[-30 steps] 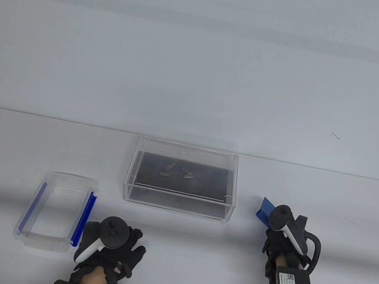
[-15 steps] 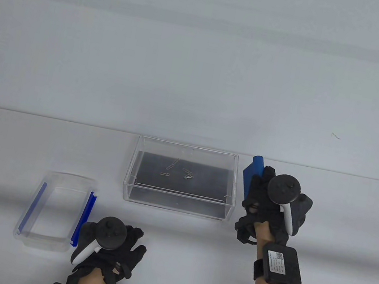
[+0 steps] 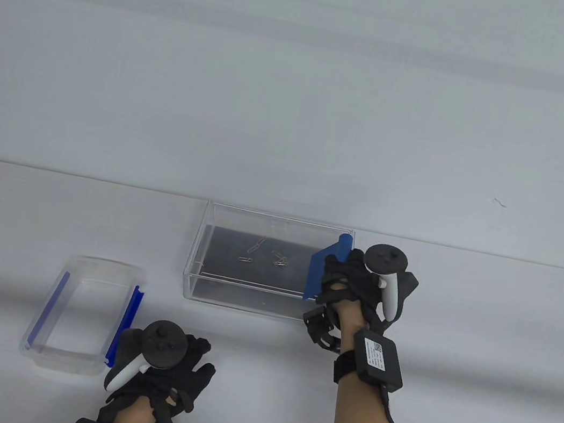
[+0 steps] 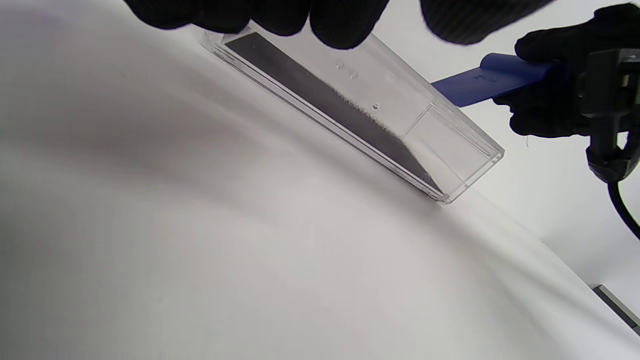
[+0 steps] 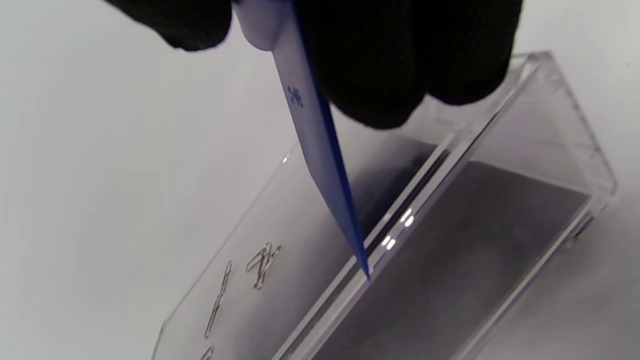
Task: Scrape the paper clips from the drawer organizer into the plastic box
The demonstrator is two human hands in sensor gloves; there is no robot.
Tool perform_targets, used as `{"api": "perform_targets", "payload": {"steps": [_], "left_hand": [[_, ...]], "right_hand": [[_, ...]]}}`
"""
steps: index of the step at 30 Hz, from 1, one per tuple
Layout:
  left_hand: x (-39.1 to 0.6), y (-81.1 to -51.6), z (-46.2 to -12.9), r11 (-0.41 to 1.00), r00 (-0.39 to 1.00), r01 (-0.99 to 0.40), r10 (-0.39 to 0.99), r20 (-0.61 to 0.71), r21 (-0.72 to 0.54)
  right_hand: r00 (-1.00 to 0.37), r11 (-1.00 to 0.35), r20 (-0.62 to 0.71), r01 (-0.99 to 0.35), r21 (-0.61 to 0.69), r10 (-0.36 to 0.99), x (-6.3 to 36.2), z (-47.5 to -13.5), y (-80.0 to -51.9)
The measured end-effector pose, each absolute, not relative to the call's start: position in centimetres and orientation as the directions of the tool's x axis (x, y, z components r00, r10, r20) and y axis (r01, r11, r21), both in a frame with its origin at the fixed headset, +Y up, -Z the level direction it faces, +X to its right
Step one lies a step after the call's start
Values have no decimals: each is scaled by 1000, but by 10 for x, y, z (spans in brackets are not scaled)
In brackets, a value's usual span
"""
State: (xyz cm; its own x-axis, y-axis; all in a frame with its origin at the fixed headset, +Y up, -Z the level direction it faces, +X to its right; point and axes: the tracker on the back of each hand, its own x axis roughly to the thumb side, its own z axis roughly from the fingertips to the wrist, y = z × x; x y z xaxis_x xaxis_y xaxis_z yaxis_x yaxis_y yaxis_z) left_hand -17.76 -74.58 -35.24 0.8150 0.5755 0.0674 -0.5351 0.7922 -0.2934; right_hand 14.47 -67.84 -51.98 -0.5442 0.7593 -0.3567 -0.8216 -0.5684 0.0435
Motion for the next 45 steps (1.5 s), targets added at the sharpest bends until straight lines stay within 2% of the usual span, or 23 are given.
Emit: {"api": "perform_targets", "payload": {"steps": [9,12,16,23,28,37,42,45], "left_hand": [[-186,-746,-353,789,817,-543,576,38,-286],[-188,-745,-353,789,815,-547,578,35,-281],[-189,-745,-353,789,817,-547,576,30,-280],[-190,-744,-352,791,821,-541,570,23,-286],[-190,-743,-352,792,824,-538,567,19,-290],[-191,-743,-352,792,828,-531,561,15,-301],[-190,-744,-351,790,826,-533,563,14,-304],[-190,-742,-349,789,823,-537,567,18,-298]], "right_hand": [[-572,-572,-315,-814,102,757,105,-538,-682],[-574,-582,-274,-811,61,771,92,-539,-675],[-538,-526,-213,-843,113,816,70,-541,-670],[-533,-501,-207,-845,188,821,32,-543,-690],[-513,-497,-260,-858,132,818,36,-545,-703],[-557,-575,-297,-818,32,776,78,-538,-693],[-570,-585,-239,-811,8,786,84,-531,-671],[-699,-711,-161,-703,-25,696,77,-527,-647]]}}
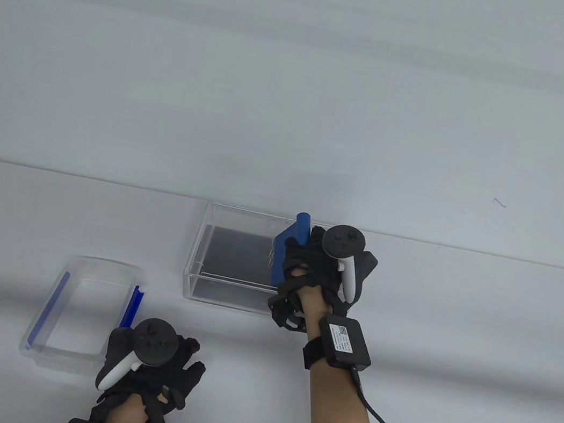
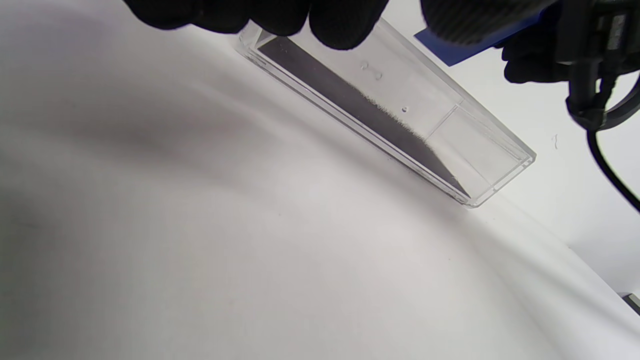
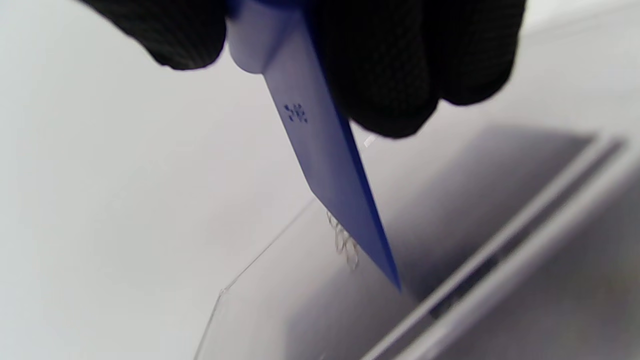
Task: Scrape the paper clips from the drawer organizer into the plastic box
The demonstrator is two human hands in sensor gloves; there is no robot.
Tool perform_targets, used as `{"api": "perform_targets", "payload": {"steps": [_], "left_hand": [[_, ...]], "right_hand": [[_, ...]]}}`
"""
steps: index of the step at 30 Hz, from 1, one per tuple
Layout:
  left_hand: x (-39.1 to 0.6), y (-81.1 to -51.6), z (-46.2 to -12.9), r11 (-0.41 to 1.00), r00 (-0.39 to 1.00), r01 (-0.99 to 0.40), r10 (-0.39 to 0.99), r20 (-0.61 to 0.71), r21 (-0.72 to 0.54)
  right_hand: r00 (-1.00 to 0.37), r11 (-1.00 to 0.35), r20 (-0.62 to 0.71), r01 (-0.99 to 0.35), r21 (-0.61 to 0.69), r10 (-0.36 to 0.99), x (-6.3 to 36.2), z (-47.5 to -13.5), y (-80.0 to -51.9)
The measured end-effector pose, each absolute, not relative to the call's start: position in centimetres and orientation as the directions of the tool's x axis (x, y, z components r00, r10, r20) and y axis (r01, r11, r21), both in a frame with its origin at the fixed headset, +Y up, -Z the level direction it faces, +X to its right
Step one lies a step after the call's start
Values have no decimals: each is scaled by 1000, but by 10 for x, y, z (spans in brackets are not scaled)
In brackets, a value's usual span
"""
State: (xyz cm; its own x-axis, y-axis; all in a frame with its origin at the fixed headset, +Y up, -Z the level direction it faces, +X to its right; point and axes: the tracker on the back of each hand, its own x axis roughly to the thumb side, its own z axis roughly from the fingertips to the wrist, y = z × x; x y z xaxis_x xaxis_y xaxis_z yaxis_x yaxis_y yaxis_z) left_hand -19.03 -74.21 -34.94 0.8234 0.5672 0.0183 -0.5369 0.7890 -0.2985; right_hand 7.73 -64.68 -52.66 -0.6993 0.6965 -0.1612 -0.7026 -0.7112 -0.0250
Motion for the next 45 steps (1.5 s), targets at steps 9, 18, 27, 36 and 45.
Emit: {"api": "perform_targets", "payload": {"steps": [9,18,27,36,45], "left_hand": [[-189,-741,-349,789,824,-533,566,23,-306],[-187,-742,-352,786,825,-528,564,23,-320],[-186,-743,-349,790,829,-523,559,26,-319],[-191,-740,-346,778,814,-548,581,20,-309],[-191,-741,-347,776,807,-555,589,32,-301]], "right_hand": [[-899,-897,-6,-436,-72,438,52,-534,-654],[-944,-948,87,-319,2,318,48,-537,-671],[-931,-946,183,-295,138,317,53,-511,-654],[-924,-940,192,-306,148,331,54,-485,-653],[-851,-849,132,-521,-90,509,73,-452,-648]]}}
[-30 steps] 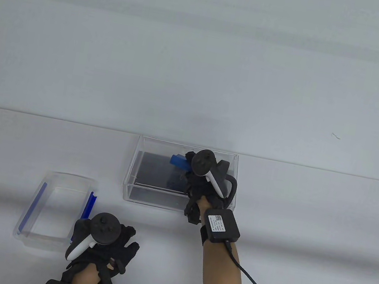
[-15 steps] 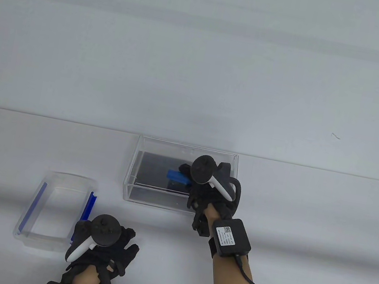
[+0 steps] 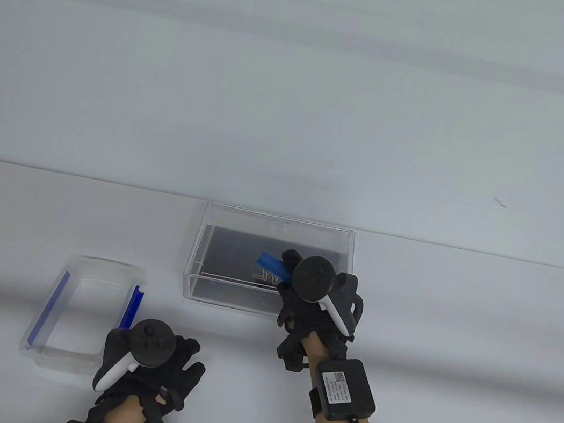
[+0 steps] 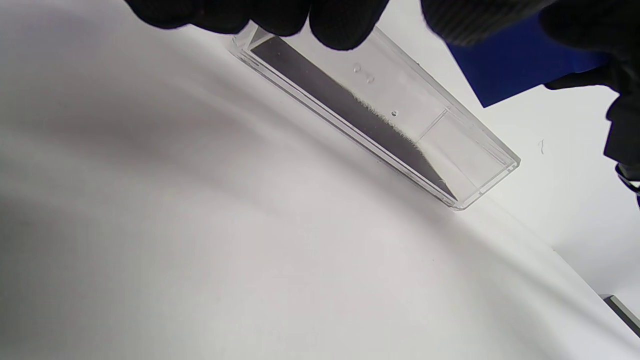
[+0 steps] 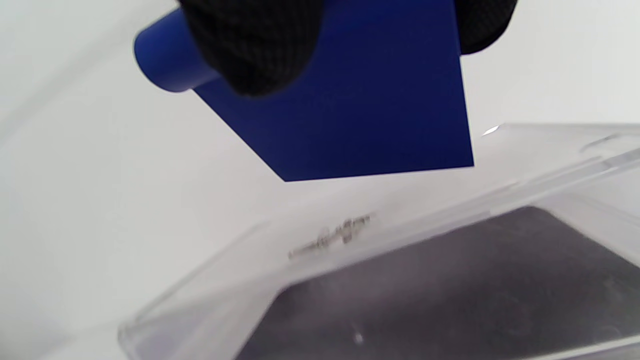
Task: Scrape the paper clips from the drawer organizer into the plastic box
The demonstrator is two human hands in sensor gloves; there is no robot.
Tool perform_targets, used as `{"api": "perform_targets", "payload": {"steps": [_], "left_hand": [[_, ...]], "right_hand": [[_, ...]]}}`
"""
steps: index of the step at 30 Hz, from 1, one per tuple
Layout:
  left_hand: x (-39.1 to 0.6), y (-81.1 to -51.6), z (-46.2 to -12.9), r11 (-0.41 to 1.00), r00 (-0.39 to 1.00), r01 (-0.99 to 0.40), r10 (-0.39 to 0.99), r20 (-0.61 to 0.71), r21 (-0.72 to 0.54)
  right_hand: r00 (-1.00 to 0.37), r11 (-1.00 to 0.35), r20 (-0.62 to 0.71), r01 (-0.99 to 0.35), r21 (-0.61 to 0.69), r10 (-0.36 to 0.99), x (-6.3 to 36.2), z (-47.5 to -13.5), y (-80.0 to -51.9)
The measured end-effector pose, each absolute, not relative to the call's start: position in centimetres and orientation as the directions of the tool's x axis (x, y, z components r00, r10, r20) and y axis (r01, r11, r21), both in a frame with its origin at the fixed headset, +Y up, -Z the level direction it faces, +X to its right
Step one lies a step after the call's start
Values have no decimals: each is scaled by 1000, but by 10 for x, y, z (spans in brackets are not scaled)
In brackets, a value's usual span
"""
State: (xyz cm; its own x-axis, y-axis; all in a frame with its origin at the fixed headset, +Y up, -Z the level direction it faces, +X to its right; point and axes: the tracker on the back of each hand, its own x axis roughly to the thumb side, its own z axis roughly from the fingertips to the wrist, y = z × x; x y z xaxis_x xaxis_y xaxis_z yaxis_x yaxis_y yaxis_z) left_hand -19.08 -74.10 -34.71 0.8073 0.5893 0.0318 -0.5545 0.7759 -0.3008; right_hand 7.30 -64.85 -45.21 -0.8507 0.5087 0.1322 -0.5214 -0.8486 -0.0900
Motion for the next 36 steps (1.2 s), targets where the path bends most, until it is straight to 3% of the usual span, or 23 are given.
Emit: {"api": "perform_targets", "payload": {"steps": [9,16,24,29,36], "left_hand": [[-190,-743,-347,776,794,-572,605,55,-266],[-191,-742,-346,777,788,-582,612,72,-238],[-207,-729,-348,787,781,-604,616,102,-127],[-251,-708,-353,796,793,-606,605,71,-10],[-337,-705,-352,751,736,-635,659,-153,181]], "right_hand": [[-668,-659,-31,-725,-201,744,139,-380,-672],[-584,-622,-228,-767,-158,779,177,-338,-703],[-631,-666,-247,-739,-97,736,184,-319,-734],[-638,-666,-213,-739,-100,740,183,-316,-731],[-689,-708,-180,-702,-77,702,176,-316,-731]]}}
